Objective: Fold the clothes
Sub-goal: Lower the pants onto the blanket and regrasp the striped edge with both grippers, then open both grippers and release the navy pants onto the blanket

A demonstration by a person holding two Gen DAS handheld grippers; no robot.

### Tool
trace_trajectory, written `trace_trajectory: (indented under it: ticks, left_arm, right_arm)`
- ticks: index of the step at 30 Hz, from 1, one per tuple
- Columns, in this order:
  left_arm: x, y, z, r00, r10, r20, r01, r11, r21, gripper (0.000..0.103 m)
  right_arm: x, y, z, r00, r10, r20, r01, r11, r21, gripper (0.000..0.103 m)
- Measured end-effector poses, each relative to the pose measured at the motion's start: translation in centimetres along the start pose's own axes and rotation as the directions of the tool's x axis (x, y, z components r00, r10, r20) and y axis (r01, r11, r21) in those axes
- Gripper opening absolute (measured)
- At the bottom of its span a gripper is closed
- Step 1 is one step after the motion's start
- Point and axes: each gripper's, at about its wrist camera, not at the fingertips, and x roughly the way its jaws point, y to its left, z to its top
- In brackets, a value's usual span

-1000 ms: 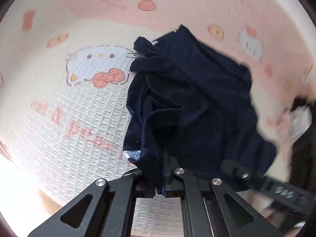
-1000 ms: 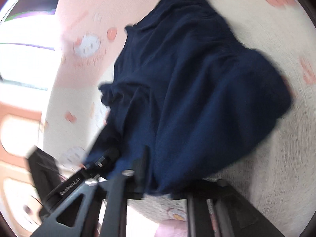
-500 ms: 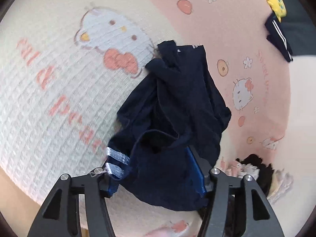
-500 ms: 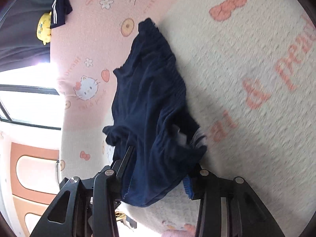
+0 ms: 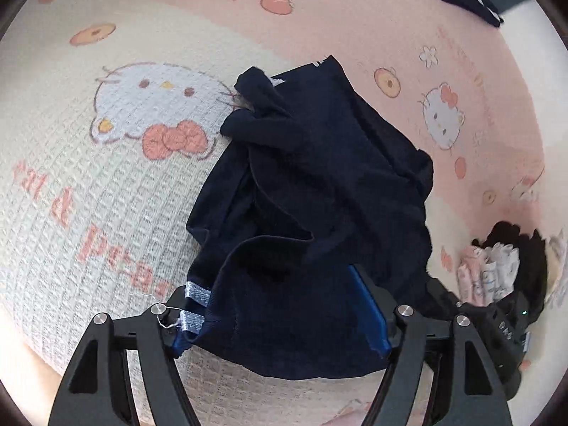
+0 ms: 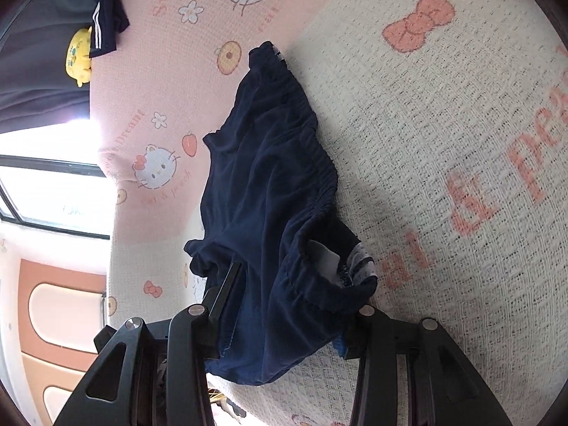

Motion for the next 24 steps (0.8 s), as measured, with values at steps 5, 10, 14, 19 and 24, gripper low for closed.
trace_trajectory:
  ticks: [5, 10, 14, 19, 24]
  left_arm:
    - [0.3, -2.1, -0.1, 0.966, 0.249, 0.067, -0.255, 0.958, 0.128, 0.035]
    - [-0.7, 0.0, -0.5, 0.961, 0.27, 0.062, -0.274, 0.96, 0.055, 0.018]
    - [-1.1, -0.4, -1.3, 0.949, 0.312, 0.049, -0.316, 0.944, 0.1, 0.015]
    - [-1.5, -0.4, -1.5, 0.954, 0.3, 0.006, -0.299, 0.951, 0.081, 0.015]
    - [-1.7, -0.9, -1.9, 0.951, 0.309, -0.013, -0.306, 0.947, 0.102, 0.015]
  right_arm:
    - [-0.2, 0.5, -0.2, 0.992, -0.124, 0.023, 0.125, 0.99, -0.061, 0.004]
    - [-0.7, 1.8, -0.5, 0.97, -0.24, 0.032, 0.242, 0.953, -0.182, 0.0]
    - [-1.0, 2.7, -1.2, 0.943, -0.33, 0.04, 0.328, 0.905, -0.27, 0.0]
    - [-1.7, 2.1, -1.4, 0.937, -0.35, 0.006, 0.338, 0.901, -0.272, 0.0]
    - [-2.1, 1.8, -1.5, 0.934, -0.357, -0.011, 0.339, 0.896, -0.288, 0.0]
